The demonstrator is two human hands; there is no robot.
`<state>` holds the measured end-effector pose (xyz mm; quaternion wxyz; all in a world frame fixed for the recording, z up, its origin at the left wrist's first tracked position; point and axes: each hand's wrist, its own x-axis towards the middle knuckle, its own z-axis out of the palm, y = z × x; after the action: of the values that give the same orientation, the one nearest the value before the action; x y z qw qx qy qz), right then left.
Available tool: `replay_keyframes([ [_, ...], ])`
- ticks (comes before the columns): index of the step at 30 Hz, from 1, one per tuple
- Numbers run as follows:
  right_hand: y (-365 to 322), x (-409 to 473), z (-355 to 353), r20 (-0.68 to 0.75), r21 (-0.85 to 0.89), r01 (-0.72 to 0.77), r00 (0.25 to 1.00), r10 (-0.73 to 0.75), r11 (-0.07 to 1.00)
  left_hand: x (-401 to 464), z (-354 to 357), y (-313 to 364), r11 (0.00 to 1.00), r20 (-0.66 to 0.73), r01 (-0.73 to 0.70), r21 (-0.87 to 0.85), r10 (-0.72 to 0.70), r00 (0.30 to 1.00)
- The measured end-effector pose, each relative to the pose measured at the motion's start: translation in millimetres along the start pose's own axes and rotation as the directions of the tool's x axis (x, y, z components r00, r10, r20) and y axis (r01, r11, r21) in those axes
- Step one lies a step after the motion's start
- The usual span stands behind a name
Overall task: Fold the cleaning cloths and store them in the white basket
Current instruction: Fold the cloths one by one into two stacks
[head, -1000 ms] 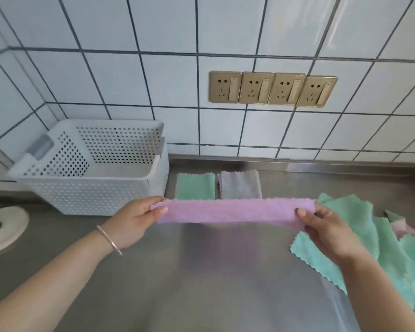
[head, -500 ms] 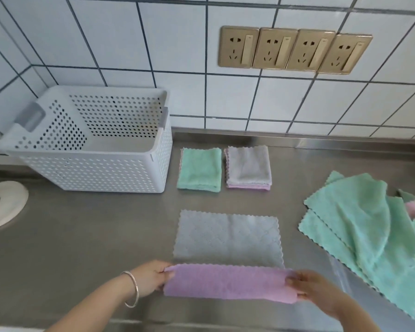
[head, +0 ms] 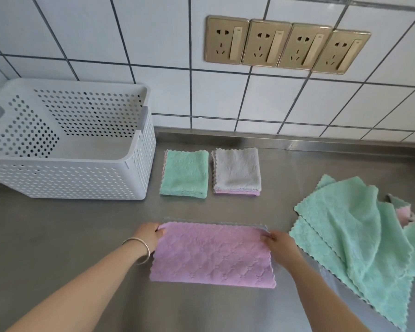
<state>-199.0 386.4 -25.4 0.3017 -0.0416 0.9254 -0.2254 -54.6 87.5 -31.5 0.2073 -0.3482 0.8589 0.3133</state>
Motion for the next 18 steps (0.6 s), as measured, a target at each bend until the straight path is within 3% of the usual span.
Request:
replay_keyframes([
  [10, -0.9, 9.0, 8.5, -0.129, -0.033, -0.045, 0.991, 0.041, 0.998, 12.9, -4.1, 12.6, 0.991, 0.042, 0.052, 0.120, -0.057, 0.997],
  [18, -7.2, 7.2, 16.8, -0.182, -0.035, -0.137, 0.975, 0.129, 0.990, 16.1, 5.2, 12.9, 0.971, -0.051, 0.057, 0.232, -0.047, 0.998],
])
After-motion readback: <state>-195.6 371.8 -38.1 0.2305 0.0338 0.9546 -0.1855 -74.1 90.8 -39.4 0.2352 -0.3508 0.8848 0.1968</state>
